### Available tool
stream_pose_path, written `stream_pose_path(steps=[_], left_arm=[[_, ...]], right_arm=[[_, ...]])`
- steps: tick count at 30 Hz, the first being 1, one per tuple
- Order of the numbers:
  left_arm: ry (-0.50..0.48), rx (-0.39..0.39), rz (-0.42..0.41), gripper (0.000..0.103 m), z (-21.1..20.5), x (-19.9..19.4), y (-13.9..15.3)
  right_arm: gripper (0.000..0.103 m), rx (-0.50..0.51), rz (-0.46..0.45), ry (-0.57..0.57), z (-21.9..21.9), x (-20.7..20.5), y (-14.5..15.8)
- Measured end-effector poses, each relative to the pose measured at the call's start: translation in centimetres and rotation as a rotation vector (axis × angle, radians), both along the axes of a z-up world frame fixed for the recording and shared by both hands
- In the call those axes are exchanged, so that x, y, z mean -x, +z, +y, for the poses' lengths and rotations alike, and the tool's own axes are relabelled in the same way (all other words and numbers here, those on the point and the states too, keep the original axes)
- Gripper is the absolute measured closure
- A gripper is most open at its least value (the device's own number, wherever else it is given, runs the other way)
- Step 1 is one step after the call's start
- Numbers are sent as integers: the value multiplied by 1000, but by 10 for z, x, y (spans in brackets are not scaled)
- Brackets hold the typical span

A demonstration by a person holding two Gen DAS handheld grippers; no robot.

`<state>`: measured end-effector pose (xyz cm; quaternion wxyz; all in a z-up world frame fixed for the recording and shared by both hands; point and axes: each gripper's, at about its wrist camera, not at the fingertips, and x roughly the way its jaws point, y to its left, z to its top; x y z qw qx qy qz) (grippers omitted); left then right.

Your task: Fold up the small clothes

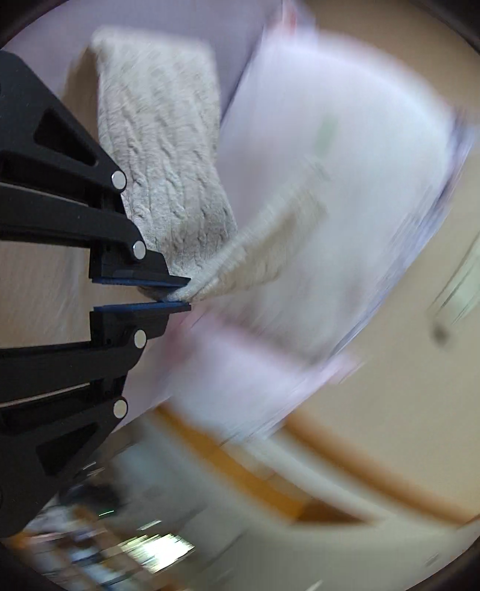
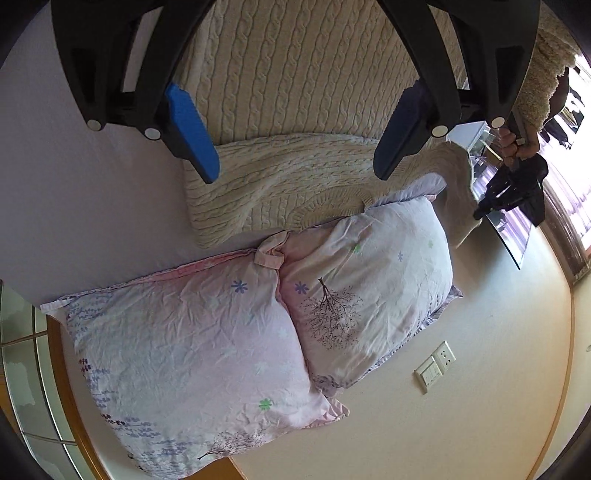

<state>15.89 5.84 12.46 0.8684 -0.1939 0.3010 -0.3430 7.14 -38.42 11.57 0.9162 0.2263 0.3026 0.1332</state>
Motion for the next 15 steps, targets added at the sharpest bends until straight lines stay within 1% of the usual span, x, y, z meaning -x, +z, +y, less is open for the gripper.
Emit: stream_pose_path(steps=[1, 2, 3, 4, 5, 6, 7, 8, 9, 10, 12, 13, 14, 15], left_arm=[[-87, -38, 22, 89, -34, 1, -9], [-180, -87, 50, 84, -67, 4, -20], [-254, -153, 78, 78, -94, 11, -32], [-283, -195, 85, 74, -104, 20, -40], [-286, -215, 79, 64, -102, 28, -43], [-273, -225, 62, 57, -92, 41, -43], [-254, -214, 48, 39, -75, 54, -41], [-228, -195, 35, 28, -53, 66, -37], [-203, -175, 19, 26, -28, 84, -34], [-179, -162, 4, 25, -4, 100, -30], [-107, -155, -8, 19, 45, 140, -32], [-74, -146, 1, 18, 69, 156, -36], [-43, -121, 22, 18, 93, 177, -45], [-27, -91, 44, 17, 108, 190, -53]], right_arm=[[16, -3, 10, -6, -2, 2, -2], [16, -15, 26, -12, -6, 7, -5], [16, -30, 35, -14, -10, 13, -7], [16, -44, 41, -12, -14, 21, -8], [16, -53, 45, -3, -19, 33, -10], [16, -61, 49, 14, -22, 44, -12], [15, -74, 56, 45, -25, 56, -14], [15, -100, 66, 93, -27, 70, -19], [15, -126, 73, 134, -29, 83, -23], [15, -162, 92, 193, -30, 100, -30], [15, -220, 134, 268, -33, 124, -44], [15, -257, 165, 313, -33, 139, -54], [15, -272, 191, 337, -31, 149, -62], [15, -277, 217, 359, -28, 159, -69]])
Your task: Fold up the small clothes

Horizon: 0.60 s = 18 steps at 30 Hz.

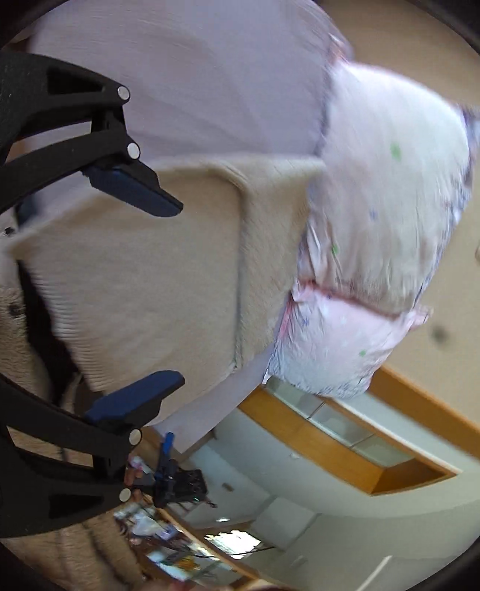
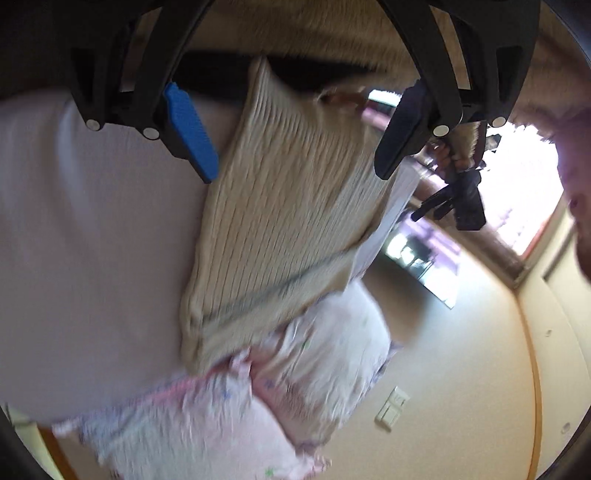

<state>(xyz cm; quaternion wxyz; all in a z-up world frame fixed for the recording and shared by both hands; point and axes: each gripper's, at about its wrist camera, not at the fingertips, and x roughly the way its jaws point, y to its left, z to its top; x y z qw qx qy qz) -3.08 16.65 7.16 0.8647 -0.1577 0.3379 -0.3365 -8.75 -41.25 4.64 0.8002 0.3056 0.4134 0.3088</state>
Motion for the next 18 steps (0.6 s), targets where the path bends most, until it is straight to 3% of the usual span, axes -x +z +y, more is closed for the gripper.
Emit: stream_pose_path(steps=[3, 6, 9, 13, 15, 16, 17, 18], left_arm=[[51, 86, 104, 17, 35, 36, -38], [85, 66, 190, 17, 39, 47, -69], [58, 84, 242, 17, 24, 43, -90], [25, 89, 298, 23, -1, 28, -109], [26, 125, 330, 46, -10, 16, -113], [29, 166, 352, 57, -10, 11, -117], [25, 190, 370, 81, -10, 10, -119], [17, 213, 396, 97, -11, 8, -122]], right_arm=[[15, 2, 83, 20, 8, 14, -23], [15, -37, 135, 34, 16, 6, -43], [16, -72, 163, 59, 25, -5, -59], [47, -147, 151, 90, 39, -16, -72], [68, -185, 129, 105, 42, -17, -73], [85, -185, 119, 116, 44, -17, -73], [93, -184, 111, 128, 46, -15, -72], [93, -184, 92, 138, 47, -13, -67]])
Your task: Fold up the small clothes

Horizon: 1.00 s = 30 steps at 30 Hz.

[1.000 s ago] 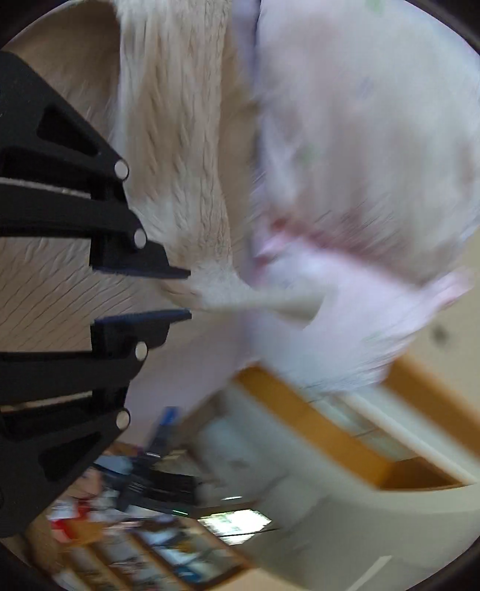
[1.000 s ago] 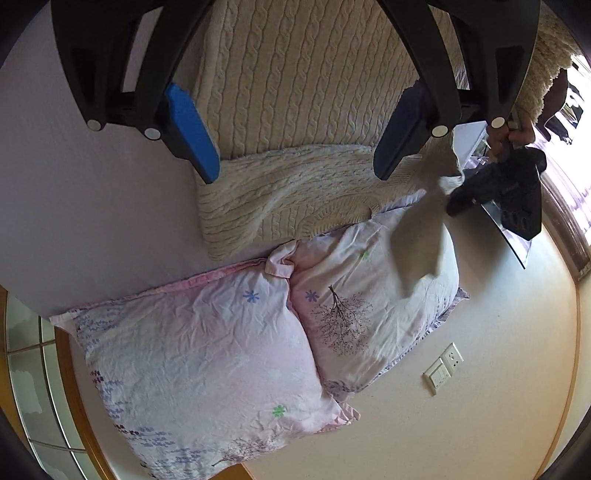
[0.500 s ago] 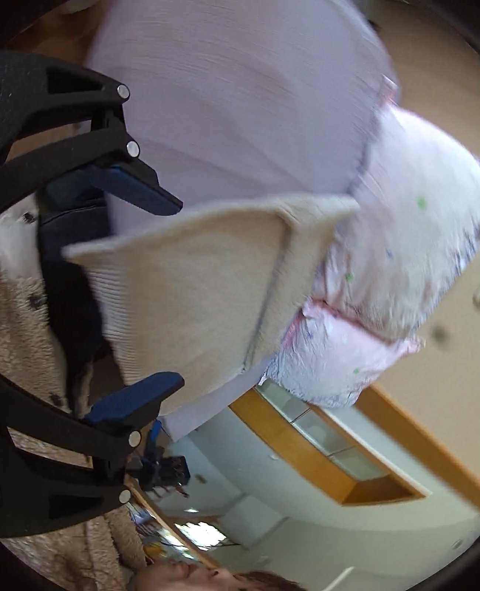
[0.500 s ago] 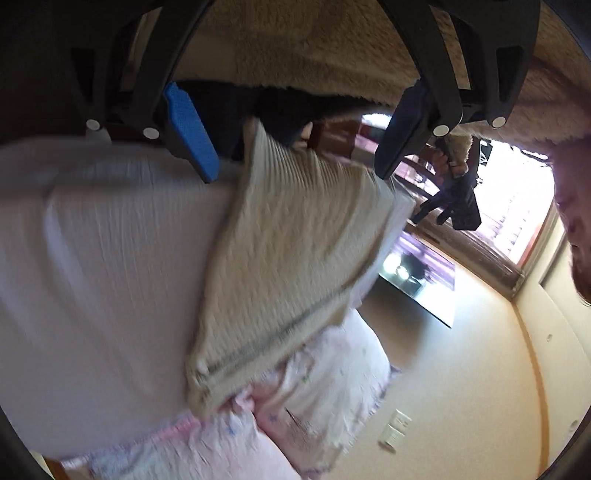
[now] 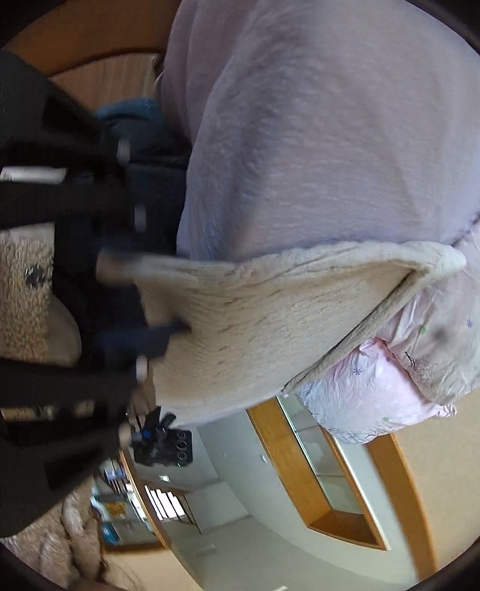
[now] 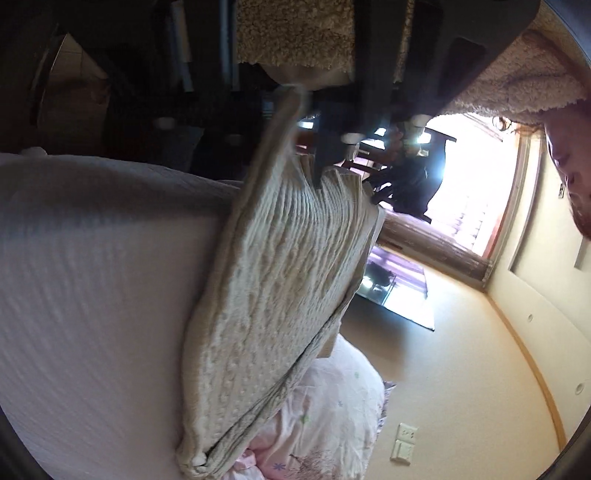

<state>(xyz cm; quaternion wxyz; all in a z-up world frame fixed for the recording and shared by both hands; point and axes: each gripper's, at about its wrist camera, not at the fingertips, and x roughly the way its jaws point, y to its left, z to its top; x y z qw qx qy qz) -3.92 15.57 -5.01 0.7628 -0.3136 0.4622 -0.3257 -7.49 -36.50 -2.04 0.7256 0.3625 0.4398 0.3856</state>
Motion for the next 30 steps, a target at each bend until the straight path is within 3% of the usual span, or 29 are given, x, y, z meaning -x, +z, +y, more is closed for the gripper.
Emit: stream_pose_path(steps=[3, 6, 8, 11, 13, 15, 18, 19, 20, 21, 23, 25, 28, 30], left_arm=[[-2, 46, 0, 97, 1, 5, 13], [-1, 94, -104, 97, 2, -2, 58], [15, 109, -197, 97, 2, -27, 99], [92, 87, -275, 97, -4, -84, 138], [190, 75, -272, 97, -8, -139, 149], [282, 49, -225, 96, -15, -198, 144], [320, -35, -128, 88, -29, -261, 122], [322, -69, -99, 84, -32, -273, 116], [318, -82, -81, 71, -32, -278, 114], [313, -76, -81, 49, -31, -276, 115], [321, -85, -122, 20, -23, -264, 122], [340, -147, -176, 16, -10, -246, 133], [323, -210, -112, 19, 1, -250, 125], [298, -210, -25, 38, 8, -260, 99]], right_arm=[[95, -31, -105, -2, -4, 0, 33], [96, -16, -257, -33, -8, -23, 89], [96, 34, -363, -56, -5, -55, 126], [96, 81, -453, -133, 0, -123, 162], [96, 104, -418, -239, -3, -183, 162], [96, 140, -327, -350, -8, -238, 144], [93, 363, -160, -494, -9, -300, 105], [88, 400, -113, -515, -9, -310, 95], [78, 422, -78, -541, -12, -314, 87], [68, 416, -80, -556, -16, -312, 83], [5, 357, -165, -600, -25, -298, 87], [1, 295, -257, -635, -34, -283, 95], [1, 241, -297, -634, -44, -279, 100], [1, 241, -270, -622, -43, -285, 96]])
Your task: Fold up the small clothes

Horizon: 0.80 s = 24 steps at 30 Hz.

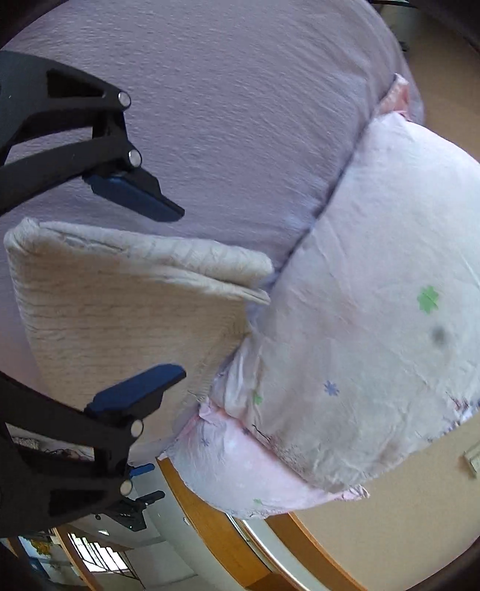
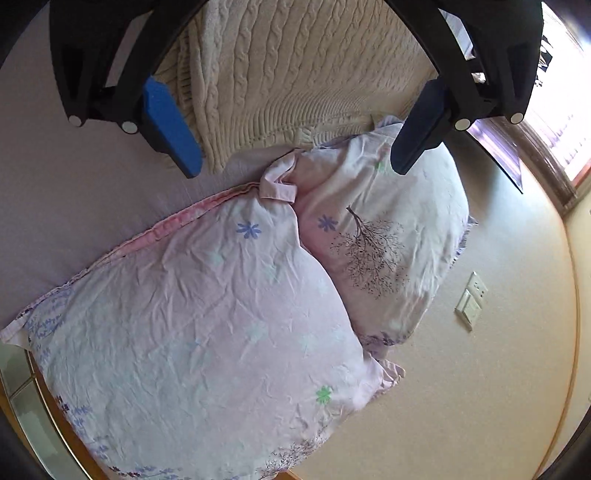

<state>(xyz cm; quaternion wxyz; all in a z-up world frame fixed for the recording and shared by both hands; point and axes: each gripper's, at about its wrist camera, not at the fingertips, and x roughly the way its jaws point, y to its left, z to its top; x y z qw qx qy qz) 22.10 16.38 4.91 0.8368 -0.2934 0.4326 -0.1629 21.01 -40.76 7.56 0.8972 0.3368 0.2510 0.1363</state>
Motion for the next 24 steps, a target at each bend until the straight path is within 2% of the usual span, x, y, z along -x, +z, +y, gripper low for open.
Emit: stream_pose_path(steps=[3, 5, 7, 8, 11, 14, 17, 18, 20, 22, 24], left_arm=[[-18, 42, 94, 48, 3, -2, -31], [-13, 66, 82, 52, -1, -3, -38], [-11, 78, 78, 61, -4, -2, -41], [-14, 112, 107, 82, -6, -3, -48], [17, 253, 126, 85, -6, -3, -55], [-2, 378, 57, 86, -23, 2, -28], [-114, 456, -56, 86, -79, 1, 18], [-179, 493, -88, 86, -110, -3, 31], [-288, 555, -107, 86, -169, -10, 43], [-421, 600, -69, 86, -249, -25, 37], [-518, 649, 59, 73, -312, -39, 14]], right_arm=[[1, -16, 43, 19, 6, -8, -5], [1, -25, 45, 28, 5, -6, -4], [1, -51, 32, 40, 3, -3, -2], [1, -66, 29, 48, 2, -2, -2], [1, -115, 30, 77, -1, -2, -1], [1, -144, 3, 80, -7, 3, 7], [1, -144, -44, 47, -21, 13, 21], [1, -128, -60, 27, -26, 16, 25], [1, -61, -75, -35, -38, 23, 31], [1, -8, -62, -83, -49, 25, 31], [1, 0, -14, -94, -64, 20, 24]])
